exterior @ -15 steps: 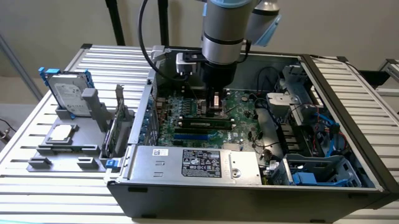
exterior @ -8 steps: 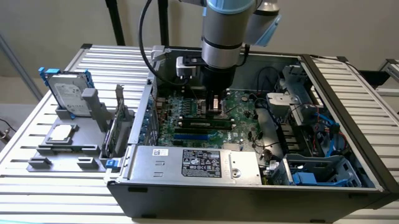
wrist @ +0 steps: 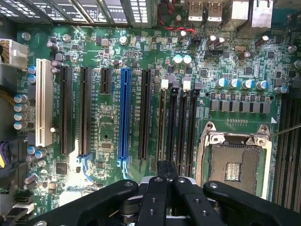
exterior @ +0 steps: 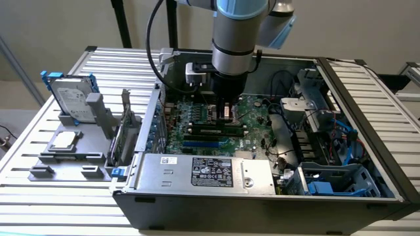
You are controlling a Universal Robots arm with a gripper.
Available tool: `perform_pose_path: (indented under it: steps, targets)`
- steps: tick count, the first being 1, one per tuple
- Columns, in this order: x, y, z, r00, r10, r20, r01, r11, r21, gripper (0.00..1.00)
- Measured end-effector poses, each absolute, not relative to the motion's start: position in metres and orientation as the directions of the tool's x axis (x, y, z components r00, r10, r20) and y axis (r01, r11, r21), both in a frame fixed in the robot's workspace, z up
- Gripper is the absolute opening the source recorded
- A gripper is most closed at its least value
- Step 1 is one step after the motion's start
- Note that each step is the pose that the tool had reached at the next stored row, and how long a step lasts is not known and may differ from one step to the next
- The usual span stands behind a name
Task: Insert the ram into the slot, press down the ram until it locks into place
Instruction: 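Press down the ram until it locks into place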
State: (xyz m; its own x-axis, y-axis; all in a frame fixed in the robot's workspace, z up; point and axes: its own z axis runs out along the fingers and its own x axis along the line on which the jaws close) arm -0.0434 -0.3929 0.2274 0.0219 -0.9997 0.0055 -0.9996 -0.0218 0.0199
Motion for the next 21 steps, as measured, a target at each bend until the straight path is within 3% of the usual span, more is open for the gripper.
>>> perform_pose_path:
  steps: [4,11,21]
  targets:
    - [-0.043,-0.393,0.229,0.021,-1.0,0.003,-1.0,-0.021,0.021,0.1]
    - [-0.043,-0.393,0.256,0.021,-1.0,0.005,-0.999,-0.02,0.036,0.1]
    - [-0.042,-0.393,0.257,0.021,-1.0,0.005,-0.999,-0.02,0.037,0.1]
